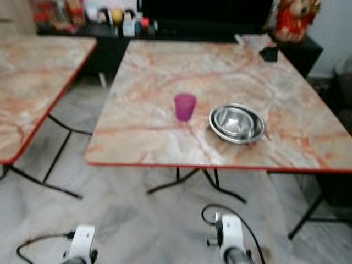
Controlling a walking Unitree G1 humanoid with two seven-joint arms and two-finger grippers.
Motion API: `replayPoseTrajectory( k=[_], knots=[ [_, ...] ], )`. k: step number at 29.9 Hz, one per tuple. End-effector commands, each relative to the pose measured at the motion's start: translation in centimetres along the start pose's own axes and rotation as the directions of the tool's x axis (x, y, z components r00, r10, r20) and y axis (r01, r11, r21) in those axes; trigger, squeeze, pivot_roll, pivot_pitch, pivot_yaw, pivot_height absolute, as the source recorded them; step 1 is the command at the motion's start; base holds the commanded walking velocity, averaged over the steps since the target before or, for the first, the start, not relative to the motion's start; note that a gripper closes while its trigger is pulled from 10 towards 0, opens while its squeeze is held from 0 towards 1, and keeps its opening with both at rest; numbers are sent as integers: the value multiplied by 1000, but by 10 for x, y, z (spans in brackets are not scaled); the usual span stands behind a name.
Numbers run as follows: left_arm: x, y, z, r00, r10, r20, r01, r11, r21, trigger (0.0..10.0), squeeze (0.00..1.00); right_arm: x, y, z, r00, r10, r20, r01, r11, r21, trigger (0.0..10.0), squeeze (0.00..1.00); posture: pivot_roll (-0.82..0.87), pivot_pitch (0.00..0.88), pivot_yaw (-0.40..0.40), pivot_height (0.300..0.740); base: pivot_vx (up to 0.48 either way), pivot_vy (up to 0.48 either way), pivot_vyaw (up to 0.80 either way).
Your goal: Setting the table
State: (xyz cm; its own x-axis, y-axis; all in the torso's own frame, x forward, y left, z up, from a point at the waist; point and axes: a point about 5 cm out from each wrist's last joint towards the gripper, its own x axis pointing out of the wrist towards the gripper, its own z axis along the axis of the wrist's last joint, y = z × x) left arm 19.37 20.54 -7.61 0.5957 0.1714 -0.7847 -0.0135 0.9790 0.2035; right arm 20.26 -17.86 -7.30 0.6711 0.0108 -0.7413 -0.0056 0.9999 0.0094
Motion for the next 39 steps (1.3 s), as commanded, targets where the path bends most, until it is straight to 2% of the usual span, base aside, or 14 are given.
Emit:
replayPoseTrajectory(
  k=[1,25,39],
  knots=[
    [-1,1,-8,1000,10,-27,-10,1000,10,10000,0,-1,1,-5,1000,3,-19,-3,1000,3,10000,0,2,100,-53,740,0,0,0],
    [-2,2,-11,999,16,-31,-16,1000,11,10000,0,0,3,0,1000,13,-4,-13,1000,7,10000,0,-1,108,-56,740,0,-322,0],
    [-2,0,-13,999,7,-37,-7,1000,10,10000,0,-2,-4,-3,1000,-19,3,19,999,39,10000,0,-16,119,-53,740,0,-397,0]
  ],
)
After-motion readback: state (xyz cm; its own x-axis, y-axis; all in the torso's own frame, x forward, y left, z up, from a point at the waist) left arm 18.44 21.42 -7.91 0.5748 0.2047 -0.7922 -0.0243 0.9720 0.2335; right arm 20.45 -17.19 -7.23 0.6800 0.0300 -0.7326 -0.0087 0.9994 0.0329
